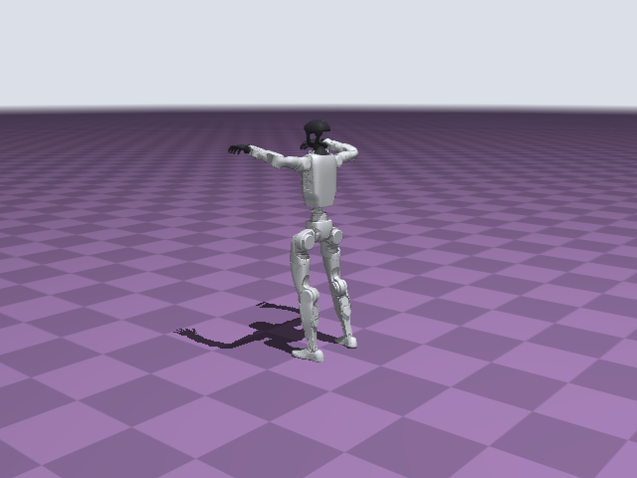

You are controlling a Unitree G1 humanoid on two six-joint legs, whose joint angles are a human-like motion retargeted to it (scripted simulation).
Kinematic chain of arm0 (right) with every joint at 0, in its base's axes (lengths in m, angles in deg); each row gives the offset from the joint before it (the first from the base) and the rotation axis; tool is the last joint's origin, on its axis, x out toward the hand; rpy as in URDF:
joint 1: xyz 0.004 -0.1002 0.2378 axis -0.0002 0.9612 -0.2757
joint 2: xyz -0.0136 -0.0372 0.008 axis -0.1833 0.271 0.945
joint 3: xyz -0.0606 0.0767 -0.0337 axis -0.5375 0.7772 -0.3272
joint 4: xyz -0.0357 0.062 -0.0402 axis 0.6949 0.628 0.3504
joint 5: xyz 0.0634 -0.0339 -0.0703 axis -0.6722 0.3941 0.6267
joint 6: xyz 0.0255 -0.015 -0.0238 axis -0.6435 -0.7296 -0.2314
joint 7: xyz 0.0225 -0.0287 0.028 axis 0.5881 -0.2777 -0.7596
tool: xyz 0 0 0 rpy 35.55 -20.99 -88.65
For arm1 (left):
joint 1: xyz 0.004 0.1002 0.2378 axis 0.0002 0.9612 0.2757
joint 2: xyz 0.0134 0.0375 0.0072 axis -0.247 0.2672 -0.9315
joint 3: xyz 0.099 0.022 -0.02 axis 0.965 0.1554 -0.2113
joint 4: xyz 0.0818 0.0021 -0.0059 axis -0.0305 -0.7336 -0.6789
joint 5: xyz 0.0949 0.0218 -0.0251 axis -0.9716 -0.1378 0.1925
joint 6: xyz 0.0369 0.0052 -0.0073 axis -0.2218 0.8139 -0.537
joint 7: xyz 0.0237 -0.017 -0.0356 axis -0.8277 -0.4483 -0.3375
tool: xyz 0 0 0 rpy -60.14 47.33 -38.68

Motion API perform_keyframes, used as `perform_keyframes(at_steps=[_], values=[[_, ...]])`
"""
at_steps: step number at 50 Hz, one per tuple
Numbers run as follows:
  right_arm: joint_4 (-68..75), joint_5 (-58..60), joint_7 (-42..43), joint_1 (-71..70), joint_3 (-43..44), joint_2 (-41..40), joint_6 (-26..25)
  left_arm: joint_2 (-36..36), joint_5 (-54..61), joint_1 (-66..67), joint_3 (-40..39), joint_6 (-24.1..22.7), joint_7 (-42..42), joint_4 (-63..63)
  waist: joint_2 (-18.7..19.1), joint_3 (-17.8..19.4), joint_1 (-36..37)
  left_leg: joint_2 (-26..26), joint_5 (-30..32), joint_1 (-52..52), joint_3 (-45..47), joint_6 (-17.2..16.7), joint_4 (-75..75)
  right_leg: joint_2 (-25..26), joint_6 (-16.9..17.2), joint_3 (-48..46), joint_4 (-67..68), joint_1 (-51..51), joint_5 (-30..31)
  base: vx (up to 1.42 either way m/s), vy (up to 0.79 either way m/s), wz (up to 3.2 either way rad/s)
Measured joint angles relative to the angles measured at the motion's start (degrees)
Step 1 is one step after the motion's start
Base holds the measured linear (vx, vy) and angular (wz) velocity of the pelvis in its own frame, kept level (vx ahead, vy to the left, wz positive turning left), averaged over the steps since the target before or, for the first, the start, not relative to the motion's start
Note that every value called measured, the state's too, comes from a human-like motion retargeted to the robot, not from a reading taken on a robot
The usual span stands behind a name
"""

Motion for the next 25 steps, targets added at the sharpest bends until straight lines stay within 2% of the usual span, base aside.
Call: perform_keyframes(at_steps=[14,25], values=[[-0.65,-0.48,0.17,6.89,8.28,-0.11,0.05,1.85,-0.38,16.27,-17.00,0.01,-0.04,2.09,0.33,0.90,-0.59,-0.16,-0.16,0.08,-0.30,-0.02,0.23,-0.26,0.00,-0.30,0.41,0.19,-0.16,0.00,0.00,0.00],[-1.94,-0.52,0.67,10.25,12.76,-0.44,0.12,2.96,0.06,24.98,-25.78,-0.12,0.02,3.57,0.12,0.97,-1.03,-0.14,-0.23,0.12,-0.37,-0.02,0.17,-0.24,0.00,-0.38,0.43,0.22,-0.27,0.00,0.00,0.00]])
